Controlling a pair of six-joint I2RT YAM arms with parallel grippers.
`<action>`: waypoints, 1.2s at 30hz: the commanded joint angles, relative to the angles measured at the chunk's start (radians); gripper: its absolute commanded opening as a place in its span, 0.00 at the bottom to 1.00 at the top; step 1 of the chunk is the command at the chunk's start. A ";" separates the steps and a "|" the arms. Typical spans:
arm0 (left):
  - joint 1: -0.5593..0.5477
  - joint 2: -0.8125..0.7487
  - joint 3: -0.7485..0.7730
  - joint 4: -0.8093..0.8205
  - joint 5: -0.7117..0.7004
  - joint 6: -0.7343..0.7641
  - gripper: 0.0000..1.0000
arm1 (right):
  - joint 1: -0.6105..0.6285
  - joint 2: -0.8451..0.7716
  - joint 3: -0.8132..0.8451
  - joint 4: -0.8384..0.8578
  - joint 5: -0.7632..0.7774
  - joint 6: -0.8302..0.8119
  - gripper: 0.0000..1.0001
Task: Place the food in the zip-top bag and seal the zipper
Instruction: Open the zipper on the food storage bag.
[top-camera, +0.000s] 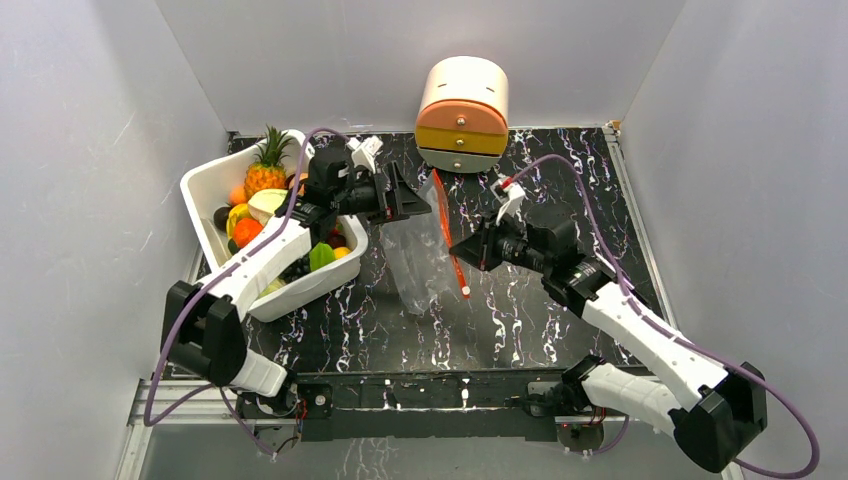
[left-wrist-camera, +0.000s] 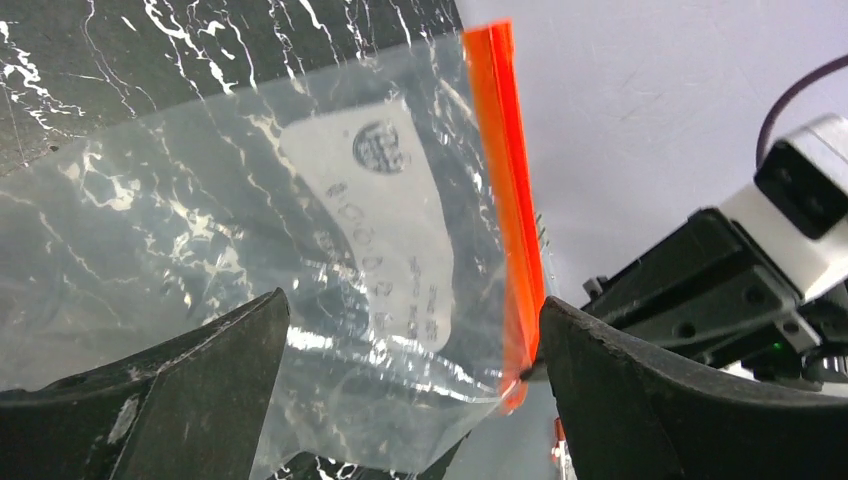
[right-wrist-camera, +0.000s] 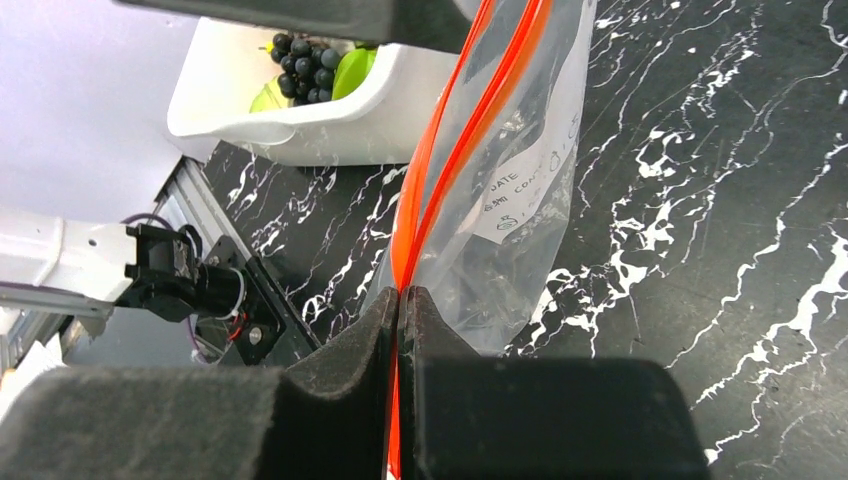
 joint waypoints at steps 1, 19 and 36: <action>-0.019 0.038 0.066 -0.002 0.047 -0.013 0.95 | 0.068 0.028 0.033 0.059 0.075 -0.041 0.00; -0.081 0.065 0.183 -0.258 -0.180 0.130 0.85 | 0.218 0.100 0.060 0.065 0.210 -0.050 0.00; -0.090 -0.013 0.216 -0.382 -0.286 0.150 0.80 | 0.224 0.089 0.046 0.067 0.234 -0.039 0.00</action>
